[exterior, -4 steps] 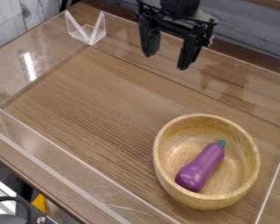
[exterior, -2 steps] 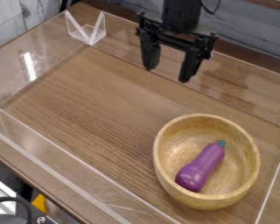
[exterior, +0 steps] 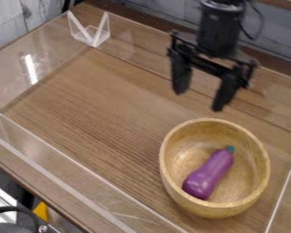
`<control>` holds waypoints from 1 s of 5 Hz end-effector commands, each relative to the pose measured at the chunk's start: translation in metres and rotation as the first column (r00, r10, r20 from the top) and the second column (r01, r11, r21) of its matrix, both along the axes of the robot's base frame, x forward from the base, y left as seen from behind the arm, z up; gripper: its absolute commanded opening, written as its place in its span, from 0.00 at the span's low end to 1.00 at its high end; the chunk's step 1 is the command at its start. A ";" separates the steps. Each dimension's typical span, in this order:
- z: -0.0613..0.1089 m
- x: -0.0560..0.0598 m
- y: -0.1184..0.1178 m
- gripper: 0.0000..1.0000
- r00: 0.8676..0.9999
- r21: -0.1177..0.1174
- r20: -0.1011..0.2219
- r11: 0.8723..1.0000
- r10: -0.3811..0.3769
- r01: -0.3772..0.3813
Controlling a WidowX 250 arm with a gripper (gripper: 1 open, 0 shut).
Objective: Remove the purple eggplant from inside the brown bowl and put it on the table
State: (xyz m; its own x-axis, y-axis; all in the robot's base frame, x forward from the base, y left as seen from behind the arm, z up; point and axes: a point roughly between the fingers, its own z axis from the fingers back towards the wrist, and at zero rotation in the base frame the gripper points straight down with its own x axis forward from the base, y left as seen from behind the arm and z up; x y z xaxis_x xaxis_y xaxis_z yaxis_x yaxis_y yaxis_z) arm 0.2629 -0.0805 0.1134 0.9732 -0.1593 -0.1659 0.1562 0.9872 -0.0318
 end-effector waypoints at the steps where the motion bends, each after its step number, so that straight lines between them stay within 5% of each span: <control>1: 0.013 -0.004 -0.033 1.00 0.996 -0.026 0.074 0.998 -0.058 0.060; 3: 0.006 -0.037 -0.048 1.00 0.984 -0.037 0.087 0.986 -0.157 0.161; 5: -0.019 -0.042 -0.042 1.00 0.975 -0.040 0.115 0.980 -0.190 0.195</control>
State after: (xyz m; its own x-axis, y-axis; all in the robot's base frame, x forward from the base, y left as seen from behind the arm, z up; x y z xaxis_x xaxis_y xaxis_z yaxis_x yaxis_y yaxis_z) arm 0.2167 -0.1215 0.0802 0.9306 -0.3512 -0.1033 0.3479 0.9363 -0.0488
